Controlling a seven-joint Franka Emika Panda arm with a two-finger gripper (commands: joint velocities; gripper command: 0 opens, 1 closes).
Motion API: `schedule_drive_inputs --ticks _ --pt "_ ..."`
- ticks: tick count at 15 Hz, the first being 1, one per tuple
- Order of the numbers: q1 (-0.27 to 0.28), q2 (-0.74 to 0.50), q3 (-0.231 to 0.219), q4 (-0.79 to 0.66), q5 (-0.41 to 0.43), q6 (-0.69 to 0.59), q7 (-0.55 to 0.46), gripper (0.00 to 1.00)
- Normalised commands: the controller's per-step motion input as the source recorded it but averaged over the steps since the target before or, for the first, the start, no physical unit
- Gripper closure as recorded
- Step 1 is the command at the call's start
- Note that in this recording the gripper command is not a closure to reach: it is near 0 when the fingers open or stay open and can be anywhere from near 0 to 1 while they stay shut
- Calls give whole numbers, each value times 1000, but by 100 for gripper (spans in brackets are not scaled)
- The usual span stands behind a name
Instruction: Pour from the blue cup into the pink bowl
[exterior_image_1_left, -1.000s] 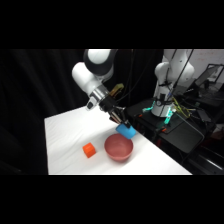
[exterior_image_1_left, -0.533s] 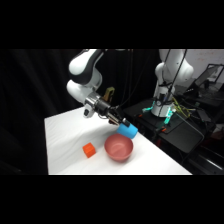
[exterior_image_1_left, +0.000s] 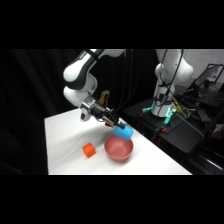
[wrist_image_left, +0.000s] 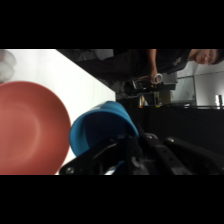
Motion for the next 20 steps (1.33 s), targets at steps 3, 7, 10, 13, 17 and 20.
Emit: schedule_drive_inputs --ticks 3,7,10,13,17,20 --pt "151 -299 -121 -159 -308 495 200 18" --pt "53 -437 -77 -245 -351 453 240 18" --pt "-1 -454 -54 -265 -364 455 258 18" --pt "5 -188 -52 -160 -349 555 332 18" --pt "4 154 -45 -15 -291 617 431 18" --pt "-41 193 25 3 -115 467 344 18"
